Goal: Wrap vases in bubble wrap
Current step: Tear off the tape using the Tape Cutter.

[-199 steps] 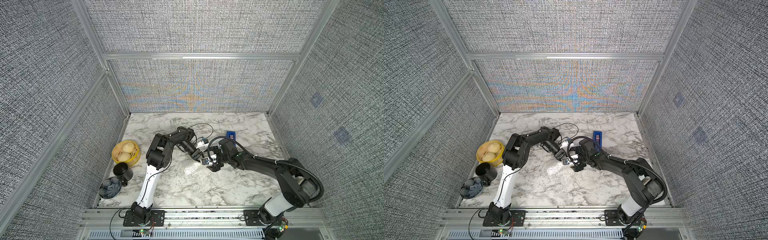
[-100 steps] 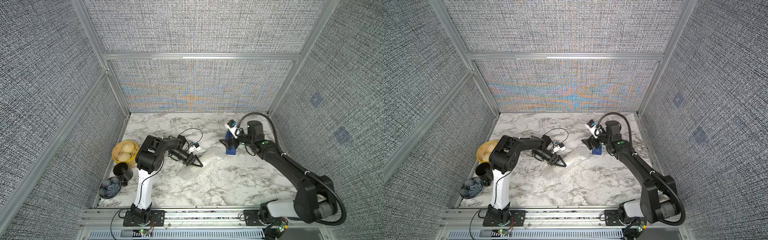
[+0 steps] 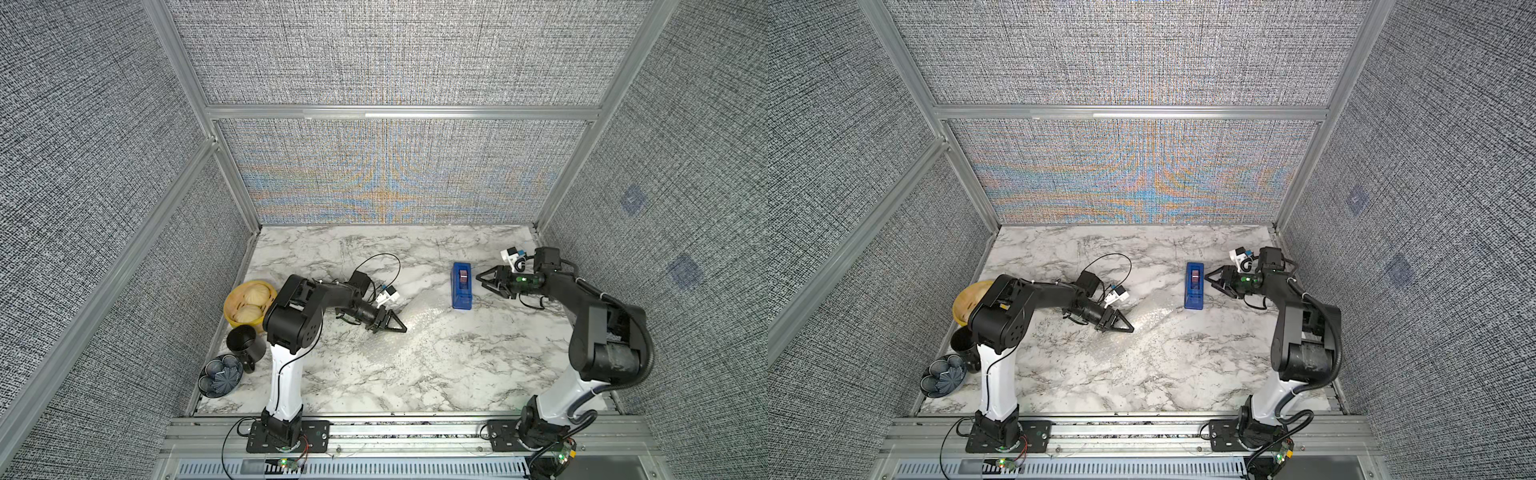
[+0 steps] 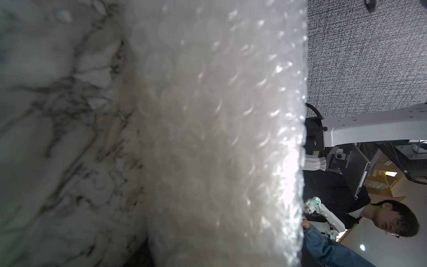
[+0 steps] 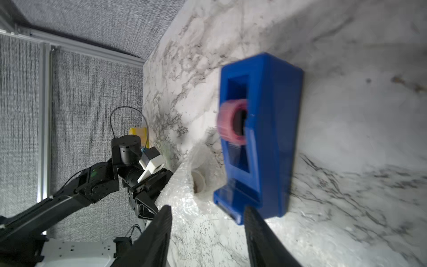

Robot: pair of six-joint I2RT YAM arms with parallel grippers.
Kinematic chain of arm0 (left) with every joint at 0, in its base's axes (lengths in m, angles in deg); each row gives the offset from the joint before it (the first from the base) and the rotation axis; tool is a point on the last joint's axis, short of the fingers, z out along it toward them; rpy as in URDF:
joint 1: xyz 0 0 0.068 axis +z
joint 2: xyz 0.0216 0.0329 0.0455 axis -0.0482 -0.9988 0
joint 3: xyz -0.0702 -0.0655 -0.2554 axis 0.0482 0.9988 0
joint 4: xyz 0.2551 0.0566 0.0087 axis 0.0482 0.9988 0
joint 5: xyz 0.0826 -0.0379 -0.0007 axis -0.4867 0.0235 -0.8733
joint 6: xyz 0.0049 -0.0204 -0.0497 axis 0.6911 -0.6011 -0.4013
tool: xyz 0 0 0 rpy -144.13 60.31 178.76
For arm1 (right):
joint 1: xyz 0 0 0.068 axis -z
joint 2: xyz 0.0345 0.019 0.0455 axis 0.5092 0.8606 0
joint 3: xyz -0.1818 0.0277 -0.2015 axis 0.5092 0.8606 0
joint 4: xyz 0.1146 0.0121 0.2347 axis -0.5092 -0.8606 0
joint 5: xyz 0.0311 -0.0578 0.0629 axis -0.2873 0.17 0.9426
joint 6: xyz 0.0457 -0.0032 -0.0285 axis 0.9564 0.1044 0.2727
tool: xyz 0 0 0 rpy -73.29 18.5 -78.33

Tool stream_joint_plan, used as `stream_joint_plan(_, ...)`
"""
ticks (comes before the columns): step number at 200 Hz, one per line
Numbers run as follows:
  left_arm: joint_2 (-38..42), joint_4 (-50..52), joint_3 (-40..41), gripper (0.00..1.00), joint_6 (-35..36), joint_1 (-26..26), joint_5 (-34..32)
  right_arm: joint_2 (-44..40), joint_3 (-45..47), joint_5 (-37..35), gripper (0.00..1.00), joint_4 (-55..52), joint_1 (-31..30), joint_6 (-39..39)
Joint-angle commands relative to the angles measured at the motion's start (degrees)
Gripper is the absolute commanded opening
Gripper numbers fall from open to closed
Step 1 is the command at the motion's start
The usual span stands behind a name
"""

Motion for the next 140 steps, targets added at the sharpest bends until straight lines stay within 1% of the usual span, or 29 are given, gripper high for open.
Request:
stream_joint_plan(1, -2.10, -1.09, 0.67, 0.60, 1.48, 0.13, -21.98, 2.63, -2.85, 2.36, 0.53, -5.65, -1.31, -4.04)
stream_joint_plan(24, -1.97, -0.96, 0.83, 0.60, 1.69, 0.14, -22.06, 4.63, -4.25, 2.83, 0.51, -4.68, -2.66, -4.09)
stream_joint_plan(57, -1.74, -0.44, 0.77, 0.60, 2.20, 0.21, -22.24, 7.64, -6.56, 1.54, 0.43, -5.73, -4.04, -4.41)
stream_joint_plan(73, -1.33, -0.43, 1.06, 0.60, 2.30, 0.14, -22.37, 8.27, -6.98, 0.66, 0.42, -5.53, -4.01, -4.28)
stream_joint_plan(94, -0.78, -0.21, 1.31, 0.60, 2.61, 0.15, -22.63, 8.36, -7.10, 0.23, 0.38, -6.43, -4.07, -4.32)
stream_joint_plan(113, -0.55, -0.17, 1.43, 0.60, 2.69, 0.16, -22.51, 7.52, -5.58, -1.37, 0.38, -3.82, -3.88, -2.35)
stream_joint_plan(129, -0.51, 0.37, 1.08, 0.60, 2.98, 0.22, -22.64, 9.78, -7.71, 0.42, 0.37, -3.57, -4.23, -1.07)
stream_joint_plan(140, -0.50, 0.88, 0.73, 0.60, 3.32, 0.17, -22.64, 10.56, -9.11, 0.07, 0.37, -4.81, -4.77, -1.70)
